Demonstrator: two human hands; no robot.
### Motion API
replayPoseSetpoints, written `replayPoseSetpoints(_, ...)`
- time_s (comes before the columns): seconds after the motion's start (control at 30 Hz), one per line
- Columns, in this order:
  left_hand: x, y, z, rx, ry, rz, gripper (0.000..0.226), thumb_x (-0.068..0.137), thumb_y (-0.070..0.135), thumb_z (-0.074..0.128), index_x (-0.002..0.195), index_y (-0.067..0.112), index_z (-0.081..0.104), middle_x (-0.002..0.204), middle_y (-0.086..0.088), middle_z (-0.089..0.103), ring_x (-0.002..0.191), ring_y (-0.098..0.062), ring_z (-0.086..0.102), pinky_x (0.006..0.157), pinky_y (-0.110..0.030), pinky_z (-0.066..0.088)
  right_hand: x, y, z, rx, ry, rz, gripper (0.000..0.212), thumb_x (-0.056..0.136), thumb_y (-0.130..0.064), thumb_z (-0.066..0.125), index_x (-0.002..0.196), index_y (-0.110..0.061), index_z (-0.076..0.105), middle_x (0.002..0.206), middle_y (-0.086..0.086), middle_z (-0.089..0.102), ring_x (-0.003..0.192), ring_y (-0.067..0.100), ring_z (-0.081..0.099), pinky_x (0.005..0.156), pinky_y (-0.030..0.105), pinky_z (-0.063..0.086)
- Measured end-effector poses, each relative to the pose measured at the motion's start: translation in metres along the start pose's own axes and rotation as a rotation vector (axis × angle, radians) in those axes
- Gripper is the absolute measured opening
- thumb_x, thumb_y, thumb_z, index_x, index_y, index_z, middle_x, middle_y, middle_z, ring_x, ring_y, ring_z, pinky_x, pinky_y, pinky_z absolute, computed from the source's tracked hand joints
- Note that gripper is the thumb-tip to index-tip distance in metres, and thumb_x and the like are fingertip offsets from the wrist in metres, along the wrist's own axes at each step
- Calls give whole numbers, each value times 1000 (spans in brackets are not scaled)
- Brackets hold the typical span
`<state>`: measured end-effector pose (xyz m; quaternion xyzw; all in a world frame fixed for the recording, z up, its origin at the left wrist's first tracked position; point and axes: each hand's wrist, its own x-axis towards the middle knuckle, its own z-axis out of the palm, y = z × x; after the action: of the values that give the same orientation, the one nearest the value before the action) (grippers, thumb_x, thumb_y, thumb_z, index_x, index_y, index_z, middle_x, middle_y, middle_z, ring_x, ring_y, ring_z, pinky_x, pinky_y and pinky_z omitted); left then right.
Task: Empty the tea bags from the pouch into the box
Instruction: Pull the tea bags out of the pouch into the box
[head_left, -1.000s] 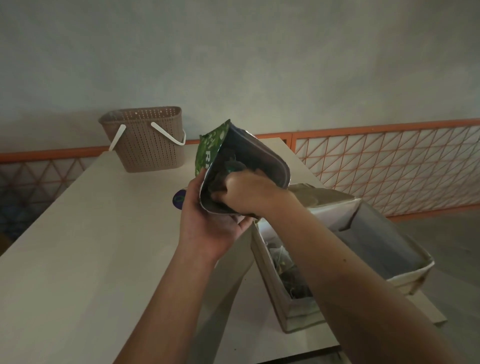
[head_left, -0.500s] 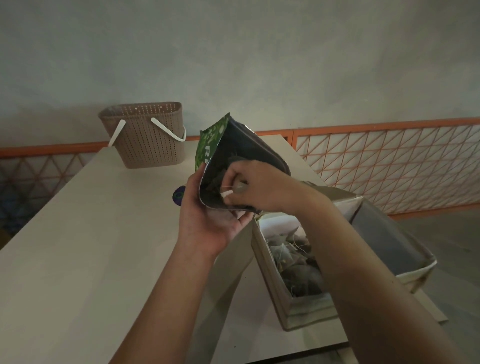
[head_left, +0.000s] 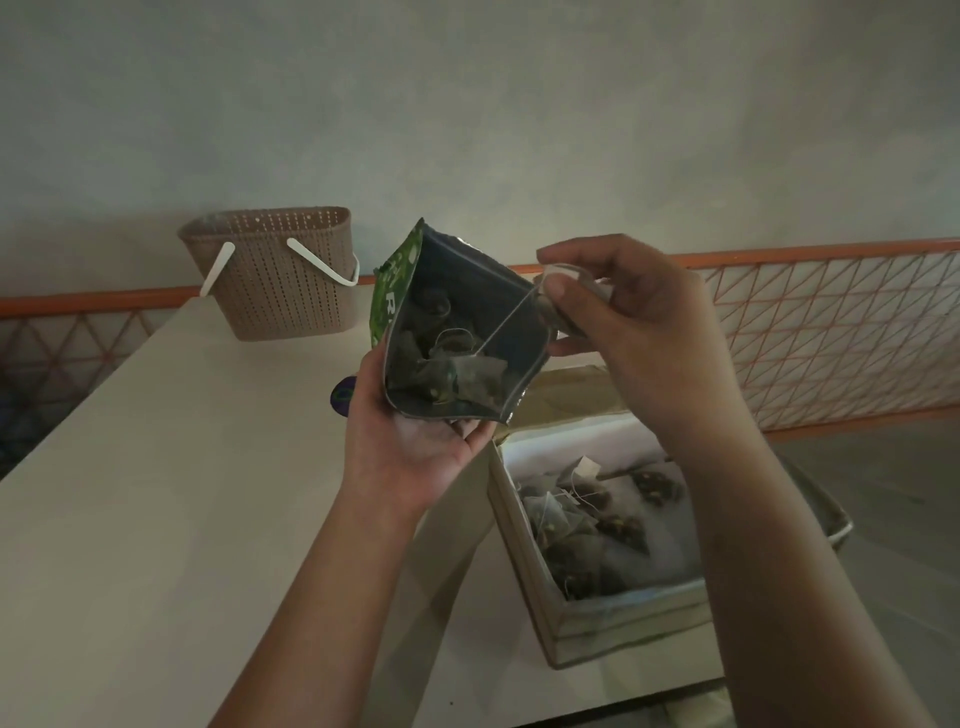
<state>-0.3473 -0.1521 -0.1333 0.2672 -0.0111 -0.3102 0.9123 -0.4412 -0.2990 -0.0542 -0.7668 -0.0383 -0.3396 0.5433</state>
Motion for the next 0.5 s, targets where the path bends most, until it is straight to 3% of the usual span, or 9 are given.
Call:
replayPoseSetpoints(0.17, 0, -5, 0, -13, -10, -4, 50, 92, 53, 56, 129, 21, 67, 127, -18, 70, 122, -40, 62, 104, -50, 49, -5, -8, -13, 151, 89, -31, 16, 96, -6, 57, 111, -7, 62, 98, 15, 66, 79, 20, 72, 61, 28, 59)
replayPoseSetpoints(0.3, 1, -7, -2, -1, -32, 0, 48, 92, 52, 56, 128, 23, 68, 129, -16, 69, 124, -39, 61, 100, -49, 52, -9, -11, -20, 313, 183, -119, 14, 101, -7, 48, 114, -4, 50, 93, 12, 58, 77, 25, 71, 57, 33, 59)
replayPoseSetpoints(0.5, 0, -11, 2, 18, -40, -11, 48, 96, 50, 52, 133, 23, 66, 131, -15, 68, 124, -37, 62, 96, -48, 55, -21, -2, -28, 362, 259, -76, 12, 102, -8, 46, 113, -8, 48, 87, 4, 56, 70, 21, 67, 54, 30, 56)
